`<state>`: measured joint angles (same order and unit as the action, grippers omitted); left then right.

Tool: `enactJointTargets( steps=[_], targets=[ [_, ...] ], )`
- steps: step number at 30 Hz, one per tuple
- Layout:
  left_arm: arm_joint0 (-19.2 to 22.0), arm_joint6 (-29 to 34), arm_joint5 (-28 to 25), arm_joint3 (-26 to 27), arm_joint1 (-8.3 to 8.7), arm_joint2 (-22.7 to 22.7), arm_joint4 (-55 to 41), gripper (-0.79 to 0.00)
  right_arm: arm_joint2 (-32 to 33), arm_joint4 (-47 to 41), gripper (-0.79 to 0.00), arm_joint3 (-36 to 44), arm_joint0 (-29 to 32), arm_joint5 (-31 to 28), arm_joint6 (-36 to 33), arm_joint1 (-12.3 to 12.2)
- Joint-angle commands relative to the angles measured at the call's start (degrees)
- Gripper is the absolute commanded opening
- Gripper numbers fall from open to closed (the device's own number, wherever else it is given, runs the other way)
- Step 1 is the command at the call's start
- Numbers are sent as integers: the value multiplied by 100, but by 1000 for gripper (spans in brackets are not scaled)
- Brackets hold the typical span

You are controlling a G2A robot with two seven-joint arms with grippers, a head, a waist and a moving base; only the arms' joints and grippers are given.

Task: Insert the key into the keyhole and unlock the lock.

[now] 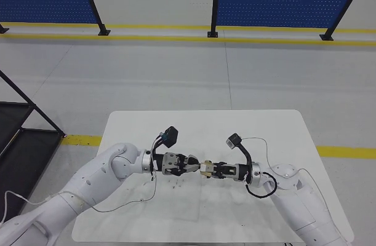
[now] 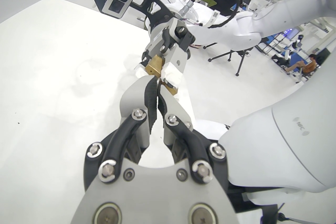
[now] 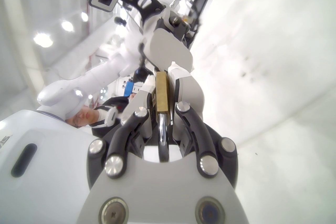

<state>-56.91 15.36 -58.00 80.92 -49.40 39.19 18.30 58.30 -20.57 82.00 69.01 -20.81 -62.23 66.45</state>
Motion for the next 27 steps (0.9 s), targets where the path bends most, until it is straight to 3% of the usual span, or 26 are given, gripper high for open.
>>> enactJointTargets(
  steps=[1, 10, 27],
  targets=[
    [22, -96, 0, 15, 25, -55, 57, -785, 0, 0, -785, 0, 0, 0, 0, 0],
    [171, -764, 0, 77, 144, -339, 551, -785, 0, 0, -785, 0, 0, 0, 0, 0],
    [642, -2769, 0, -130, 344, -1193, 1964, -785, 0, 0, -785, 0, 0, 0, 0, 0]
  ],
)
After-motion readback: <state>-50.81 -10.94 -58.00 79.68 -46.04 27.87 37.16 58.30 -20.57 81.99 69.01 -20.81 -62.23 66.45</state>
